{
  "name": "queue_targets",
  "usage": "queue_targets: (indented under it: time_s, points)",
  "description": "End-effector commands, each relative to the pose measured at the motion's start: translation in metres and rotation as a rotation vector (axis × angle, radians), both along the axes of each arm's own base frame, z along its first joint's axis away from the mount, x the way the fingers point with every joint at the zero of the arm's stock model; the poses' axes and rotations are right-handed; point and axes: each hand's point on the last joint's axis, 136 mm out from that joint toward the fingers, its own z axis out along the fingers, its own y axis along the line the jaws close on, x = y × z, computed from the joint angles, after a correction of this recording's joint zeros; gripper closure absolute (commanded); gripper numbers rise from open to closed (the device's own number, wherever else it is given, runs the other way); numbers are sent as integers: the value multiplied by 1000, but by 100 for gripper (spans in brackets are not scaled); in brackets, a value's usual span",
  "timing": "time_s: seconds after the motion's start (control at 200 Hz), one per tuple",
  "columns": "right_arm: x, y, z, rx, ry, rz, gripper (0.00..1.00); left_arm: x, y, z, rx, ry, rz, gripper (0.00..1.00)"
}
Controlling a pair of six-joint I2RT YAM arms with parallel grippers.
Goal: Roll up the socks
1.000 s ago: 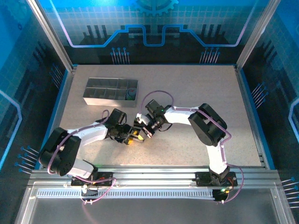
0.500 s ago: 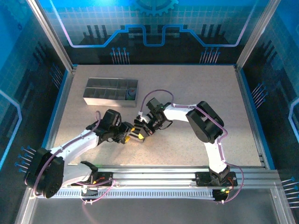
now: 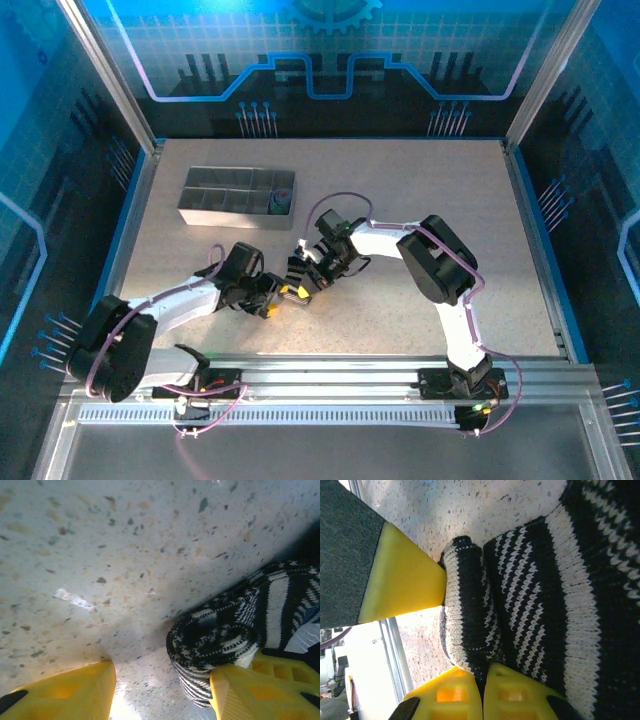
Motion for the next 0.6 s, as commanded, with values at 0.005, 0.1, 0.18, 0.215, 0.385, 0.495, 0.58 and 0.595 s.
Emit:
queue_targets:
  time_s: [0.005, 0.1, 0.18, 0.215, 0.385, 0.495, 0.58, 0.595]
  points:
    - [-24, -49, -61, -293, 110, -33, 100, 12, -12, 4, -18, -37, -24, 48]
    - [-22, -48, -61, -292, 109, -37, 100, 16, -14, 18, -13, -67, -22, 48]
    - [-21, -48, -61, -293, 112, -42, 100, 14, -10, 29, 13, -69, -13, 48]
    - [-20, -48, -62, -294, 113, -43, 100, 13, -10, 31, 8, -70, -6, 48]
    - [-18, -46, -62, -292, 118, -47, 100, 6, -13, 20, -7, -17, -13, 49]
    - [-18, -46, -63, -294, 119, -46, 100, 6, -12, 15, 3, -3, -15, 52]
    - [-17, -47, -63, -293, 123, -50, 100, 7, -13, 14, 14, 4, -26, 52]
    - [-17, -47, -63, -293, 123, -51, 100, 7, -13, 13, 17, 7, -28, 52]
